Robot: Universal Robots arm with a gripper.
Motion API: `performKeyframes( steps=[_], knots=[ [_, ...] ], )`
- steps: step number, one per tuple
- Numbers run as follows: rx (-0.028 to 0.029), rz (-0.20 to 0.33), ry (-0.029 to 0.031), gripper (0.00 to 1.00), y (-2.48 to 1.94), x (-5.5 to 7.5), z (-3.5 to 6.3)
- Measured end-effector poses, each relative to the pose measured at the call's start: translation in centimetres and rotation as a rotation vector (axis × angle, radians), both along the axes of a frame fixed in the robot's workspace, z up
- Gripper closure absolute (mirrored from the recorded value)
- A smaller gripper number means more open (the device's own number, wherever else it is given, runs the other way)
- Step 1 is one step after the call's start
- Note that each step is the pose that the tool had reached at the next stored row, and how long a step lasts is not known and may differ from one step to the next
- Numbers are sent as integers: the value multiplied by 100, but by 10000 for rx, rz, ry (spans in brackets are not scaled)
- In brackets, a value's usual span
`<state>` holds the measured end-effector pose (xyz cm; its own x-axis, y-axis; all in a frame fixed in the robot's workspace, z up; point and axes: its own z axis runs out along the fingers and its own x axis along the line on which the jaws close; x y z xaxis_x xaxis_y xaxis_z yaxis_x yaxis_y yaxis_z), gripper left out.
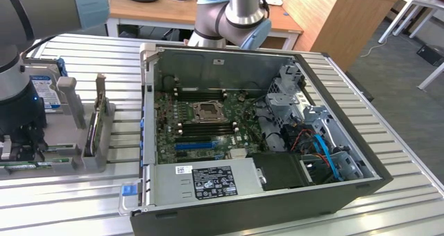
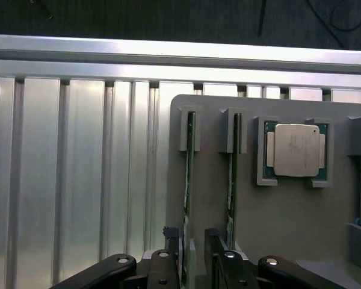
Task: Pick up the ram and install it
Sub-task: 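Pick up the ram and move it above insertion slot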
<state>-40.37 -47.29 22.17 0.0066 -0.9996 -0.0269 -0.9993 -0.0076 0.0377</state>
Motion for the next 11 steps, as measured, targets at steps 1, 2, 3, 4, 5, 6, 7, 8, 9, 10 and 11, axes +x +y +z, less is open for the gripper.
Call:
performKeyframes(
  steps=[1,2,3,4,5,6,7,8,9,10,11],
  knots=[
    [0,0,0,69,0,0,-15],
    [0,0,0,69,0,0,-30],
    [0,0,-1,69,0,0,-43],
    [0,0,0,69,0,0,-49],
    [-1,0,1,69,0,0,-48],
    [-1,0,1,69,0,0,-48],
    [-1,0,1,69,0,0,-49],
    [0,0,0,69,1,0,-49],
    [2,1,-2,69,3,1,-51],
    [0,2,-1,69,3,1,-51],
    [0,2,1,69,4,1,-51]
  ],
)
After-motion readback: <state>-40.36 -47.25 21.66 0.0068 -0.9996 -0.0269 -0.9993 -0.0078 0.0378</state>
